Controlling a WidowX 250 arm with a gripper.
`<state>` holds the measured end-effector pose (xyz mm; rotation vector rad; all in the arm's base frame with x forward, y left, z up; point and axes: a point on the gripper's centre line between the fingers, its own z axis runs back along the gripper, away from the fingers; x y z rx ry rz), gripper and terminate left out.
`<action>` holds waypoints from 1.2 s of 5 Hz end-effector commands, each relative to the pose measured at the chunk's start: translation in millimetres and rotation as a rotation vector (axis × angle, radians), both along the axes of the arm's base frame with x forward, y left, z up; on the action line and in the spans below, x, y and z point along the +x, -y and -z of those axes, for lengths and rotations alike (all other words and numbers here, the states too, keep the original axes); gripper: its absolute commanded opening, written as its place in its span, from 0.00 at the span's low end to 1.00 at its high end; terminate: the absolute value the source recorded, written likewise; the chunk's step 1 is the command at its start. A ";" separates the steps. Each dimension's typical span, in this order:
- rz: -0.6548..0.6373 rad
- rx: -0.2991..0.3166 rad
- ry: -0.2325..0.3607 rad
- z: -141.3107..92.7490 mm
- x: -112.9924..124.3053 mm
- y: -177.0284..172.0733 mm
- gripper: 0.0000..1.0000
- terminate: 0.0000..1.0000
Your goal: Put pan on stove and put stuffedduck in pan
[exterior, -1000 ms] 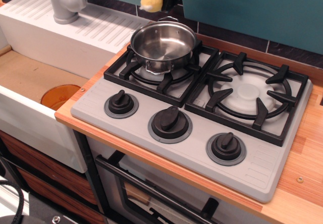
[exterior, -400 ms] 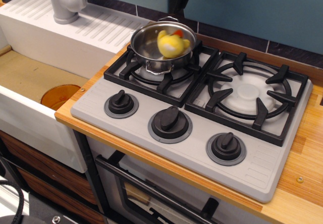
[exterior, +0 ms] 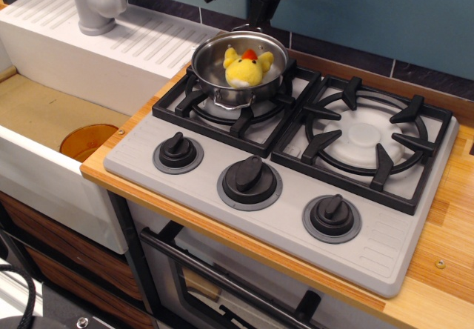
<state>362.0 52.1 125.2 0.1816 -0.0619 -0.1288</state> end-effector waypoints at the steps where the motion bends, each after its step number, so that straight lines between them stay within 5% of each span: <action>1: 0.008 0.013 0.051 -19.1 6.1 6.6 1.00 0.00; 6: 0.000 0.031 0.032 -26.1 10.0 4.8 1.00 0.00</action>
